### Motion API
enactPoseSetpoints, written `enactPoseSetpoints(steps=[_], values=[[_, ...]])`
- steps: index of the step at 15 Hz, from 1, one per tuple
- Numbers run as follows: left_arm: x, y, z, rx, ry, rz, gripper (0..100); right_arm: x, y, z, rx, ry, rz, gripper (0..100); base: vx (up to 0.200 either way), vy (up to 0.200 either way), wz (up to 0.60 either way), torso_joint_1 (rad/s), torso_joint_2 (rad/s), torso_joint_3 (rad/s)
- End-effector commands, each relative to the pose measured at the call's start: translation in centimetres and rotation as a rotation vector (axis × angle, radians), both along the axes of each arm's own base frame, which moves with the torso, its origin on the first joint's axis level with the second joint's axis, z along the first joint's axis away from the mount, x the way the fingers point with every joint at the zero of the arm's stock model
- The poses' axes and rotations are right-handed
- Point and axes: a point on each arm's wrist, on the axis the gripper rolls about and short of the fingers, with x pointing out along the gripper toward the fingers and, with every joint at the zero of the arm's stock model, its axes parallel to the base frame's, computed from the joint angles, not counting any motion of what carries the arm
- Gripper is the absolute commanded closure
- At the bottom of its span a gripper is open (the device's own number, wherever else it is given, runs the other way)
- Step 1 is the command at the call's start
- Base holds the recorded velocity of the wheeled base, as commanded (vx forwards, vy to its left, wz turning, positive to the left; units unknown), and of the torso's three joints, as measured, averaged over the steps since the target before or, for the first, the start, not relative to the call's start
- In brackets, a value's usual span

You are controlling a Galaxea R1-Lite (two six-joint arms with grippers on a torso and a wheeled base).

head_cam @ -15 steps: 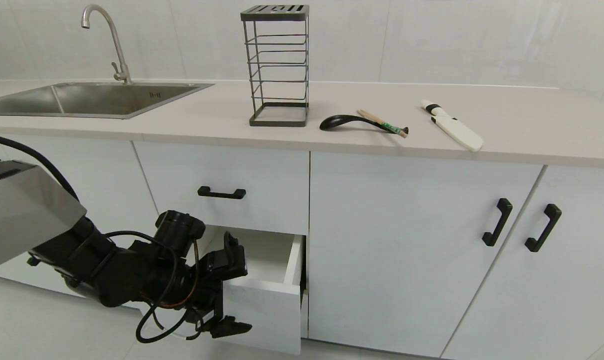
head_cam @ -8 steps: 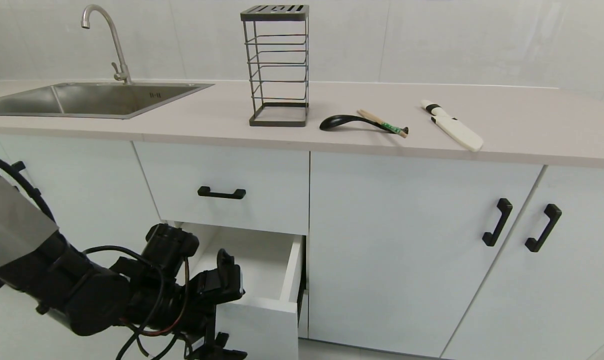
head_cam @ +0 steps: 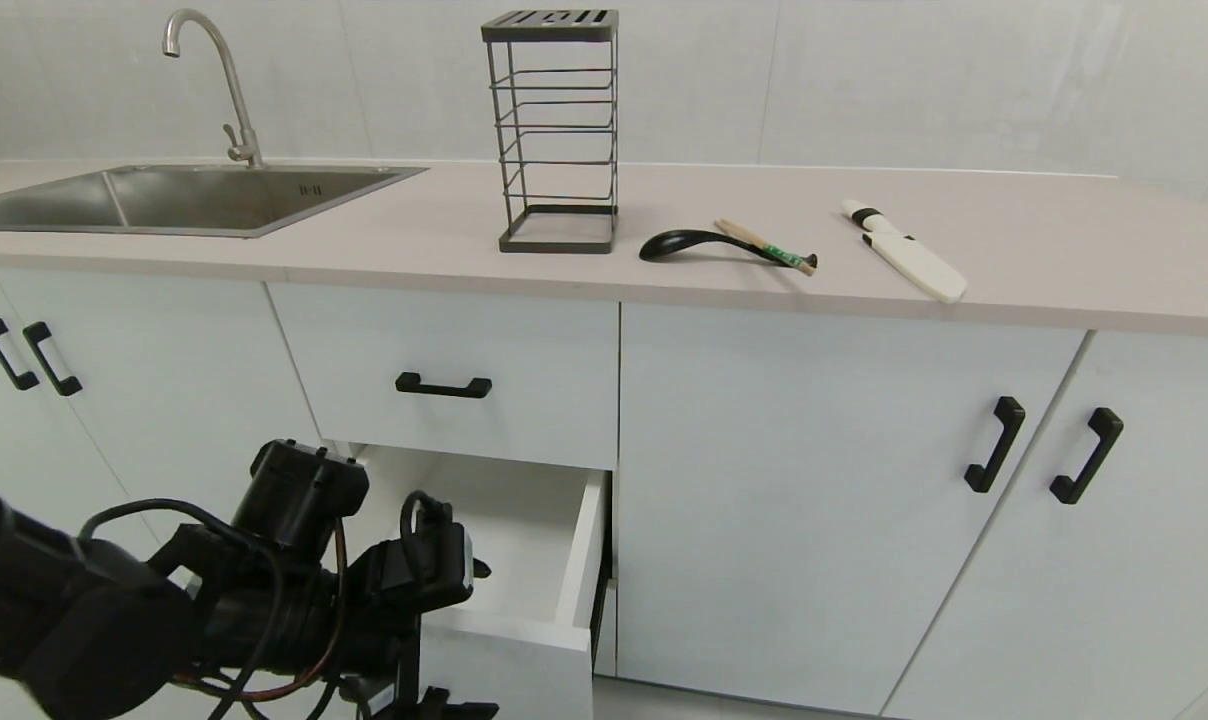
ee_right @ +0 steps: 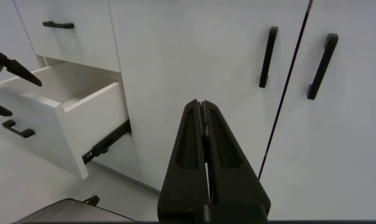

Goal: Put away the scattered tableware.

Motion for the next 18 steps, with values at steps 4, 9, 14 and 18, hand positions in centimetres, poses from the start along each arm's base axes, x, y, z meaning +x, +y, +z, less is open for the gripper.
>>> enactPoseSetpoints(steps=[4, 9, 14, 18], values=[[-6.3, -0.8, 8.7, -0.306, -0.237, 0.183, 0, 0.0, 0.0, 0.0, 0.000, 0.000, -0.006, 100, 0.000, 0.000, 0.00, 0.000, 0.00, 0.000], [-14.2, 8.1, 7.0, -0.363, -0.410, 0.511, 0, 0.0, 0.0, 0.0, 0.000, 0.000, -0.011, 100, 0.000, 0.000, 0.00, 0.000, 0.00, 0.000], [-20.6, 10.6, 1.6, -0.295, -0.447, 0.908, 0, 0.0, 0.0, 0.0, 0.002, 0.001, -0.012, 100, 0.000, 0.000, 0.00, 0.000, 0.00, 0.000], [-22.5, 10.5, 0.7, -0.395, -0.522, 0.952, 0, 0.0, 0.0, 0.0, 0.005, 0.002, -0.012, 100, 0.000, 0.000, 0.00, 0.000, 0.00, 0.000]])
